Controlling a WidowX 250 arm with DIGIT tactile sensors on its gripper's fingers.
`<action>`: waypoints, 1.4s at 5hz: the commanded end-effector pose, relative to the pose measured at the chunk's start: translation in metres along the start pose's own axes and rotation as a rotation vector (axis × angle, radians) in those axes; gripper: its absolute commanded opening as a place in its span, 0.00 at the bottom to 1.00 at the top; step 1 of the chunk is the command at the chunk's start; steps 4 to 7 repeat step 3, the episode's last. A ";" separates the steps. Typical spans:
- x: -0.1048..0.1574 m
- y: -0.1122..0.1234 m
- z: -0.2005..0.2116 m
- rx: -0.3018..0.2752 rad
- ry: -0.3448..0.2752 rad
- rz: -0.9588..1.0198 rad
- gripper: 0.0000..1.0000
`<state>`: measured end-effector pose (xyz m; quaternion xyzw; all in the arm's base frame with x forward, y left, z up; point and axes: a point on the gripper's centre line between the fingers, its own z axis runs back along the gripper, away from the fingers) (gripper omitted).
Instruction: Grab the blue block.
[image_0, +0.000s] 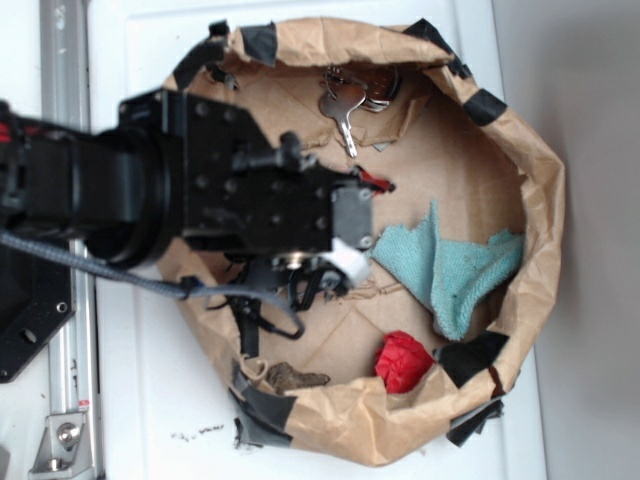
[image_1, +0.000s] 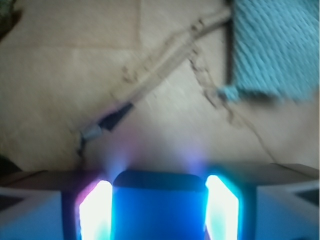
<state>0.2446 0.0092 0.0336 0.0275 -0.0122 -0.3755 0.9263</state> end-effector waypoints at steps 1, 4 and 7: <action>-0.005 0.049 0.107 -0.031 -0.280 0.396 0.00; 0.013 0.031 0.128 -0.008 -0.256 0.479 0.00; 0.013 0.031 0.128 -0.008 -0.256 0.479 0.00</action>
